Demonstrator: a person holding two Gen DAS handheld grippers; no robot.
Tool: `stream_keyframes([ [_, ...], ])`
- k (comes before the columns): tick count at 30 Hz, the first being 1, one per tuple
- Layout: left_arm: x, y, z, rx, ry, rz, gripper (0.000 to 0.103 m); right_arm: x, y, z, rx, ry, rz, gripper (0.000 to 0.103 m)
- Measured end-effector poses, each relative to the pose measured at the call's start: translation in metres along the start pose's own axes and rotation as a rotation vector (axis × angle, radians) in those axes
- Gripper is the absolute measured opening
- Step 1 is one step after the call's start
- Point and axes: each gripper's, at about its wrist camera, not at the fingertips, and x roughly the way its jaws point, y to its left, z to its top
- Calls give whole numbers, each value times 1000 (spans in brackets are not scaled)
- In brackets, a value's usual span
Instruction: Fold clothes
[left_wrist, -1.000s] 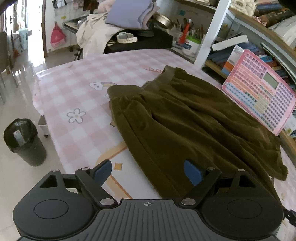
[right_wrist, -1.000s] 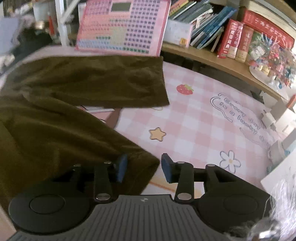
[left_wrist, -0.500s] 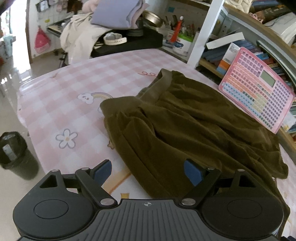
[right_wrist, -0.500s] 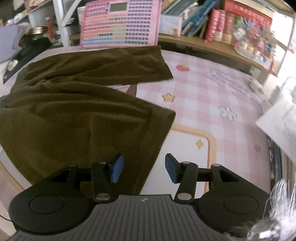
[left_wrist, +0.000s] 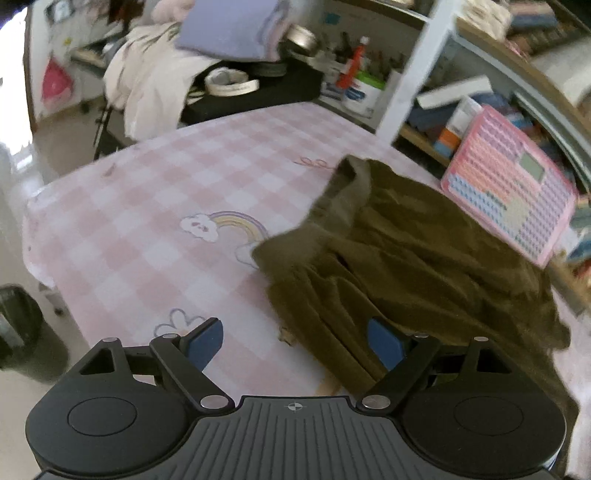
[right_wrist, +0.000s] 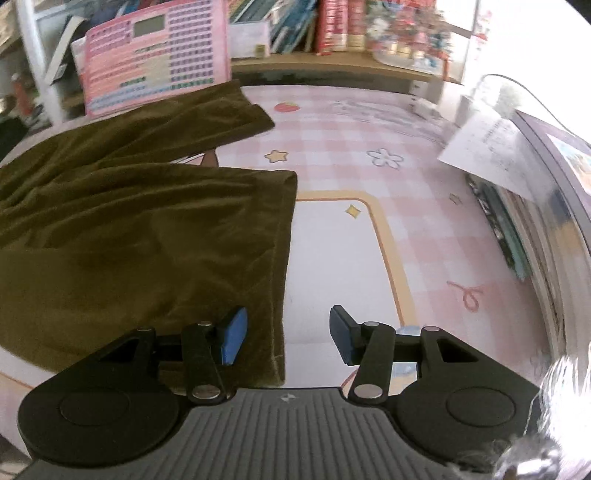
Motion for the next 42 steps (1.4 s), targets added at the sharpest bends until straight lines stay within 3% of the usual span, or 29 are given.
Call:
stream_keyframes([
  [7, 12, 30, 19, -98, 17, -58, 87, 0, 17, -18, 80, -5, -48, 48],
  [14, 31, 63, 32, -346, 65, -167, 85, -5, 27, -22, 93, 1, -83, 48],
  [16, 38, 64, 33, -376, 73, -187, 80, -5, 28, -22, 93, 4, -90, 48],
  [19, 48, 61, 37, -396, 82, -206, 66, -4, 28, -22, 99, 18, -99, 48],
  [20, 52, 59, 38, -393, 93, -204, 48, -3, 29, -22, 100, 23, -98, 48],
  [21, 55, 57, 38, -390, 103, -202, 19, -2, 29, -22, 100, 23, -98, 48],
  [23, 57, 54, 39, -367, 100, -194, 14, -1, 31, -21, 92, 23, -99, 48],
  [26, 48, 52, 42, -295, 48, -176, 12, -1, 34, -20, 82, 27, -87, 48],
  [33, 46, 73, 43, -275, 37, -124, 13, -1, 46, -23, 28, 20, -30, 50],
  [42, 38, 65, 43, -151, 20, -107, 22, -1, 49, -24, 25, 6, -31, 51],
])
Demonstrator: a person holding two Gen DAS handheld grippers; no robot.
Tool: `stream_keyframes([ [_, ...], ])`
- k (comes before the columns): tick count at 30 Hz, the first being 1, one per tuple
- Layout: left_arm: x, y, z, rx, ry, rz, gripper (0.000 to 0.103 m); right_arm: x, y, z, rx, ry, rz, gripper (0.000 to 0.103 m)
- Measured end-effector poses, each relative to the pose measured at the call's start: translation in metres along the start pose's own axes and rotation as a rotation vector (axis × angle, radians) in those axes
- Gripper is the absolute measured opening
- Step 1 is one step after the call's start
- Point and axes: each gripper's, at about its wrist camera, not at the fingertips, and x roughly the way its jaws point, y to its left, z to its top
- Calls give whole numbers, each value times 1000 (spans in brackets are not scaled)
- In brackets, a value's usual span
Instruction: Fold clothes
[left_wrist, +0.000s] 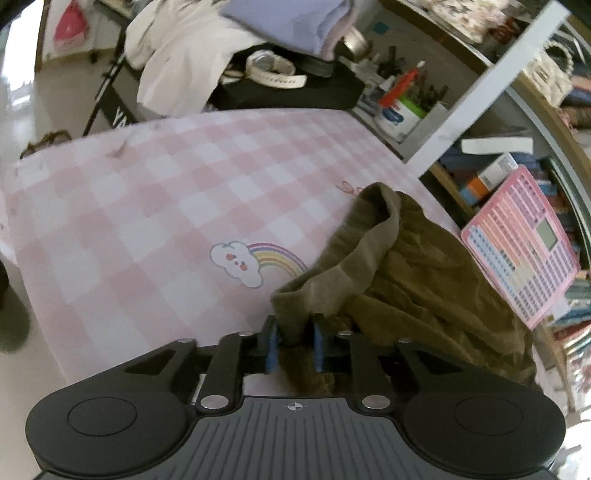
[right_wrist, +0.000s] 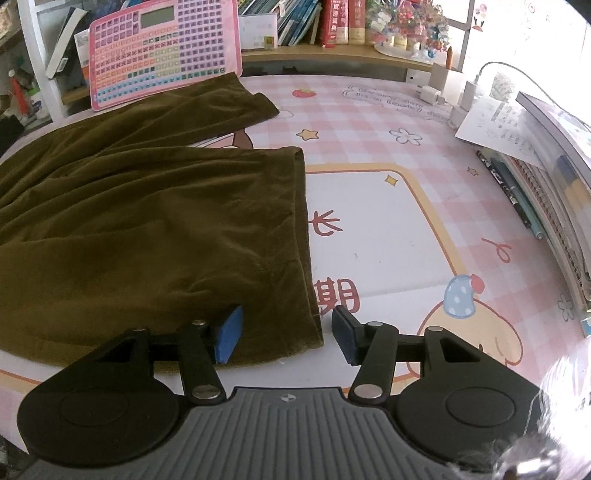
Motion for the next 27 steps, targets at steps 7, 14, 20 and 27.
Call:
stream_keyframes([
  [7, -39, -35, -10, 242, -92, 3, 29, -12, -3, 0, 35, -34, 7, 50],
  [14, -62, -81, -34, 455, -114, -37, 64, -35, 6, -2, 31, -93, 48, 50],
  [20, -68, -108, -59, 577, -69, -47, 84, -52, 18, -10, -7, -136, 57, 51],
  [27, -73, -115, -78, 645, -33, -88, 88, -61, 21, -20, 2, -144, 52, 53],
])
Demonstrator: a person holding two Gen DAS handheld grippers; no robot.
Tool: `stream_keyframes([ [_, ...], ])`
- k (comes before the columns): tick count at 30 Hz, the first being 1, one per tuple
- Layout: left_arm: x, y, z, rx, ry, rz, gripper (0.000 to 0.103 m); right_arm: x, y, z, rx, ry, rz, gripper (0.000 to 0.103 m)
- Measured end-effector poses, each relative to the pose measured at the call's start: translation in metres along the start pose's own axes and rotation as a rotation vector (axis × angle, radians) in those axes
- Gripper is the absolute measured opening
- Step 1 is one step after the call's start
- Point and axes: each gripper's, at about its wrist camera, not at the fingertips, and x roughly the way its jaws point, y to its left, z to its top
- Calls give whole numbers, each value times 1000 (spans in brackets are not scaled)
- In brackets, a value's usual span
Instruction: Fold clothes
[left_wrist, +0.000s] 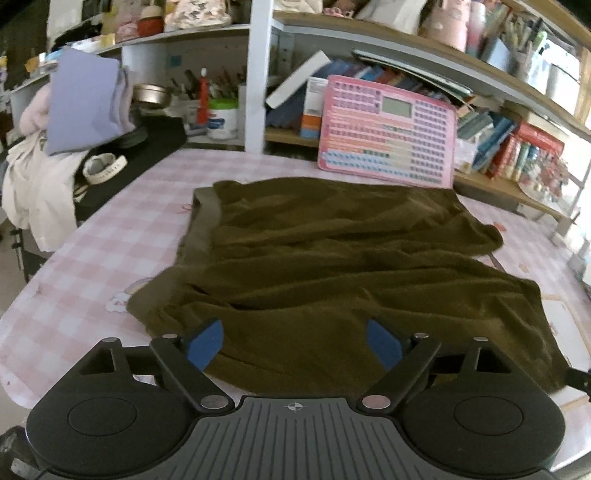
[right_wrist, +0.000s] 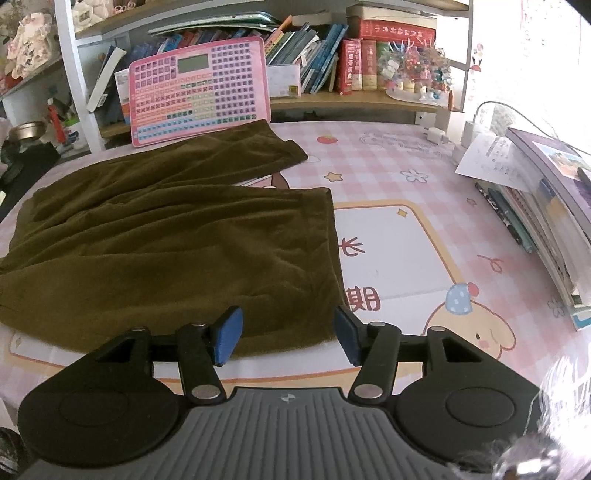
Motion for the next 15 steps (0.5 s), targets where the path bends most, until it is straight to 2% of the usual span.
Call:
stream_keyframes([
  [8, -1, -2, -6, 19, 26, -30, 88, -9, 6, -7, -2, -10, -5, 56],
  [11, 0, -5, -7, 39, 42, -21, 95, -13, 11, -9, -18, -15, 12, 59],
  [14, 0, -5, -7, 51, 46, -14, 95, -16, 20, -10, -50, -24, 43, 71],
  [15, -1, -5, -7, 51, 46, -14, 95, -17, 22, -10, -60, -26, 48, 79],
])
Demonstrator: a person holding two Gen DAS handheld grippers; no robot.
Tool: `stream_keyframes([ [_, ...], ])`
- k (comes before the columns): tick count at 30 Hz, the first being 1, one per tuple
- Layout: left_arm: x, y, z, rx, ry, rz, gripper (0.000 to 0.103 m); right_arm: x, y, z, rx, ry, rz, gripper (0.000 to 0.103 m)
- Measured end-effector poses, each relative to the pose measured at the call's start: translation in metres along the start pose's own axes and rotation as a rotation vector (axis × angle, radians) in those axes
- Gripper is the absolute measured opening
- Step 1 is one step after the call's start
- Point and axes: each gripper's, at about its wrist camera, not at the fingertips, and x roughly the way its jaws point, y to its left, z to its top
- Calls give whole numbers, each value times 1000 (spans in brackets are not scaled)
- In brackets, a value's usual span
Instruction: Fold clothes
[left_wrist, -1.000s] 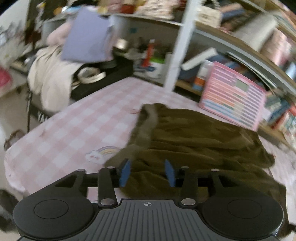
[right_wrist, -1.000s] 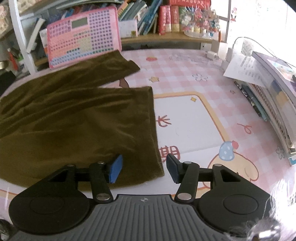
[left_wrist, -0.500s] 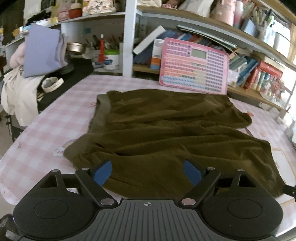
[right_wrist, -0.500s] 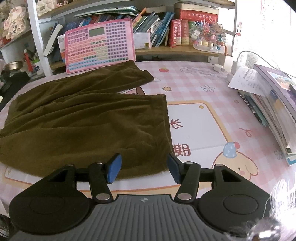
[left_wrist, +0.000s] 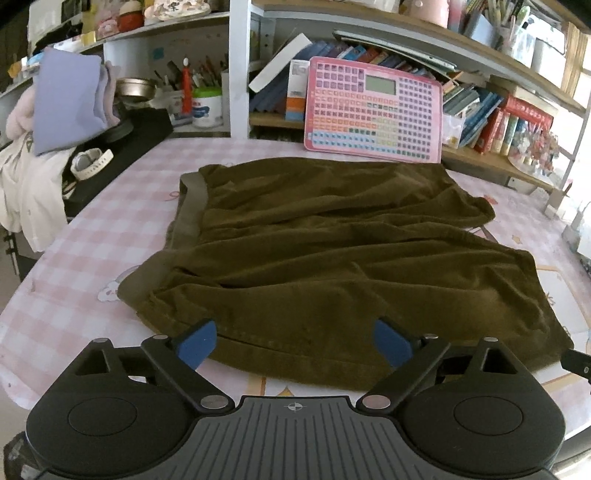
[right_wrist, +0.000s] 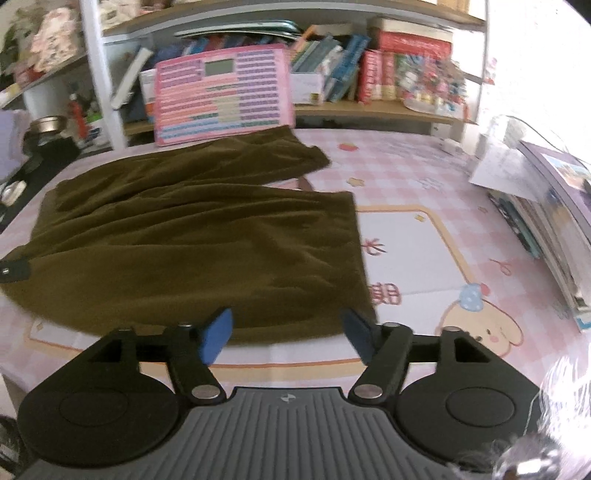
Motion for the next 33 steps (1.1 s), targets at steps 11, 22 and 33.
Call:
stream_keyframes([
  [11, -2, 5, -4, 7, 4, -46, 98, 1, 14, 1, -26, 5, 12, 97],
  [22, -3, 18, -7, -37, 2, -41, 98, 6, 30, 7, -82, 13, 40, 97],
  [33, -7, 40, 9, -25, -47, -22, 98, 16, 23, 39, -60, 10, 110, 97],
])
